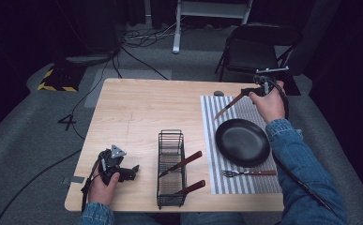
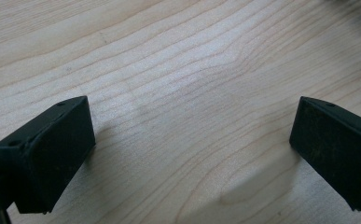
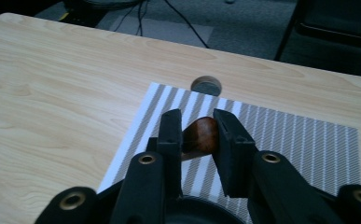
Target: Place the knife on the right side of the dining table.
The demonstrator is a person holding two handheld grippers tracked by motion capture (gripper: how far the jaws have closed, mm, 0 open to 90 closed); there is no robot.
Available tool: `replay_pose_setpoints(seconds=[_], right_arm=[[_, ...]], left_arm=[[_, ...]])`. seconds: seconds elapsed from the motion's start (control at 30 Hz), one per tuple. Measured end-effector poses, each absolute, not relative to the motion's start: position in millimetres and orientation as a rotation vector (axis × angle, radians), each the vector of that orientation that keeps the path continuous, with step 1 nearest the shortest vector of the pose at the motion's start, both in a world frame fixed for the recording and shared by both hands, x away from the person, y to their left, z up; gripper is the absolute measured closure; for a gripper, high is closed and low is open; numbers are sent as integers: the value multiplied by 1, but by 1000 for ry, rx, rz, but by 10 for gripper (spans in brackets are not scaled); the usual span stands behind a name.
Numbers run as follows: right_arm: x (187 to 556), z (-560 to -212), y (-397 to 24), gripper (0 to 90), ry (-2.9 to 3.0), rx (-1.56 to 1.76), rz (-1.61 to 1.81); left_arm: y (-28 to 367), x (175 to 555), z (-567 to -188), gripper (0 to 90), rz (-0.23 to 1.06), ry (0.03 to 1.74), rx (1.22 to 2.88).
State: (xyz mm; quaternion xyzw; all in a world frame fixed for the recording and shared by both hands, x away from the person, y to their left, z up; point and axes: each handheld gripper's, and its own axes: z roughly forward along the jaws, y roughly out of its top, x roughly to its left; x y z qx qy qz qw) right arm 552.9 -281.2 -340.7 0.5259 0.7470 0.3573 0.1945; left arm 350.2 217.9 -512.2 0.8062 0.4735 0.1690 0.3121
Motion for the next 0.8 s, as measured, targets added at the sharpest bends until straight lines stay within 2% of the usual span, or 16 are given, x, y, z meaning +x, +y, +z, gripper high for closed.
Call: replay_pose_setpoints(seconds=[0.8], right_arm=[[567, -382, -309, 529, 1992, 1537, 829]], left_arm=[[218, 350, -512, 2, 445, 1253, 2122]])
